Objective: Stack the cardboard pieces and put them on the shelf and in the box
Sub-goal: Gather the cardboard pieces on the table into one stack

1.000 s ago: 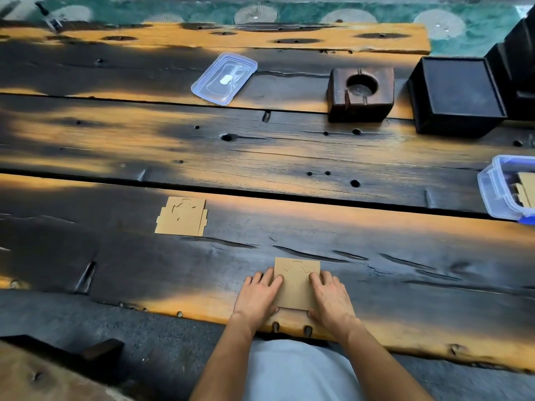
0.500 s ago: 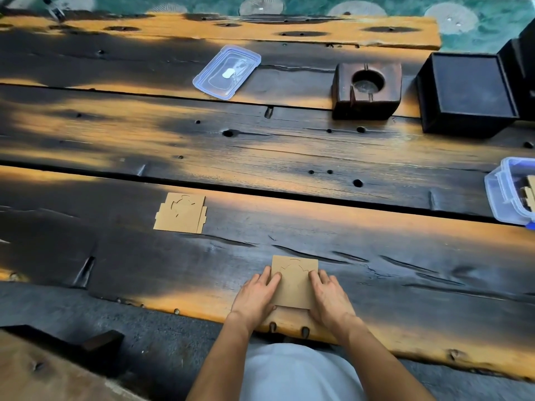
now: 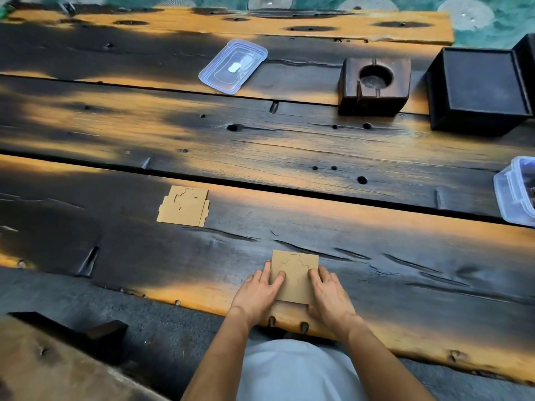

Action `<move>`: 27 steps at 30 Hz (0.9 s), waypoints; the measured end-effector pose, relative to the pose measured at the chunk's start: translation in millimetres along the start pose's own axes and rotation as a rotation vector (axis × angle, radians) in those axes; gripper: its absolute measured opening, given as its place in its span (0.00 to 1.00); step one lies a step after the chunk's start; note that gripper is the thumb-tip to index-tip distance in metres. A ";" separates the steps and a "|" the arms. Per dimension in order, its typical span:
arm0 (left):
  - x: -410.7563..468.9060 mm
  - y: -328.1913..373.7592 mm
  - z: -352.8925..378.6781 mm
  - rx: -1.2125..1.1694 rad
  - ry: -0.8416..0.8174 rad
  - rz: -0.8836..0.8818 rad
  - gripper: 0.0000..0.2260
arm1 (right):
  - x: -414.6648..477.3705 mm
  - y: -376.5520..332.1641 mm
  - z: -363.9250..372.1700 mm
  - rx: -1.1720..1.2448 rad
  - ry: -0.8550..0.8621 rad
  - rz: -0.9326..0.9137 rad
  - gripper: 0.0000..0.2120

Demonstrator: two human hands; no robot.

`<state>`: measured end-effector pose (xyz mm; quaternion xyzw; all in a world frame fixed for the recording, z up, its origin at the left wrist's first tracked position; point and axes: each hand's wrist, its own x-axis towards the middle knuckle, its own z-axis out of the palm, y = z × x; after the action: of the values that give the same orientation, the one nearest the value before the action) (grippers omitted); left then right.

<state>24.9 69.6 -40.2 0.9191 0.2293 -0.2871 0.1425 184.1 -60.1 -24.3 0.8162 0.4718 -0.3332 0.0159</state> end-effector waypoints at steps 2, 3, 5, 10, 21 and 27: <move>0.5 0.5 -4.7 -0.028 -0.007 -0.010 0.31 | -0.9 1.1 1.8 -0.002 0.003 -0.002 0.32; 1.2 0.6 -7.8 -0.041 -0.014 -0.013 0.31 | -1.3 1.7 3.0 0.000 0.006 0.000 0.33; 2.2 0.4 -13.2 -0.046 -0.031 -0.018 0.31 | -2.5 1.8 5.7 0.007 0.008 0.010 0.36; 0.0 -0.5 -16.1 0.000 -0.038 -0.018 0.33 | -6.9 -0.1 10.6 0.032 0.025 0.057 0.38; -11.1 -24.2 -9.8 -0.062 0.039 0.010 0.38 | -0.5 -14.4 5.1 -0.127 0.184 0.102 0.40; -17.5 -73.8 -22.4 -0.031 0.083 0.002 0.41 | 26.5 -49.3 -2.2 -0.170 0.141 0.124 0.49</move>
<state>-14.7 135.5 -21.7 0.9281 0.2386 -0.2449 0.1475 155.6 -11.9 -23.2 0.8609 0.4470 -0.2321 0.0721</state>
